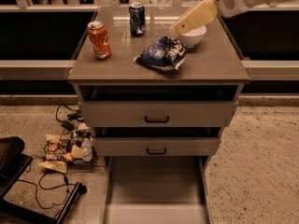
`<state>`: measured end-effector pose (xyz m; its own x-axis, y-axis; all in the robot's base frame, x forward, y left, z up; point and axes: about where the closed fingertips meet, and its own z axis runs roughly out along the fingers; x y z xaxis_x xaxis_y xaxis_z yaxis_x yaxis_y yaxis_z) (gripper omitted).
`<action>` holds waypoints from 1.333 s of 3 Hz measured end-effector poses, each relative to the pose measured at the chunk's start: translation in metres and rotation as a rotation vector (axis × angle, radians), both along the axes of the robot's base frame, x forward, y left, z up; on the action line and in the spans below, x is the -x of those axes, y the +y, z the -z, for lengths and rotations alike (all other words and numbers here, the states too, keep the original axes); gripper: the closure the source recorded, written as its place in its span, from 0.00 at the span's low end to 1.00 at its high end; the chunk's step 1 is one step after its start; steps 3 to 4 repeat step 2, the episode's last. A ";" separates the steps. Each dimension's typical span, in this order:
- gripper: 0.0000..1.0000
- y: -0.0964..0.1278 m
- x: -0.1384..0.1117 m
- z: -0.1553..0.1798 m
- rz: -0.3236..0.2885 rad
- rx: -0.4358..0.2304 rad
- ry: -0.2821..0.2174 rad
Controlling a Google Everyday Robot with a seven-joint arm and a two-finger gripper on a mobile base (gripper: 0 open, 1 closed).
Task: Pick blue chip bag from bottom drawer and place on counter
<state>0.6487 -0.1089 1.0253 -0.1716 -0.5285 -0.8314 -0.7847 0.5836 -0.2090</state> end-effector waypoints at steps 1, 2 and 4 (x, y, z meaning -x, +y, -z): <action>0.00 -0.055 0.048 -0.020 0.087 0.091 -0.021; 0.00 -0.105 0.097 -0.030 0.273 0.089 -0.041; 0.00 -0.105 0.097 -0.030 0.273 0.089 -0.041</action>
Offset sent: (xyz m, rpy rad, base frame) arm -0.1205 -0.2411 -0.0163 0.0757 -0.2249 -0.8469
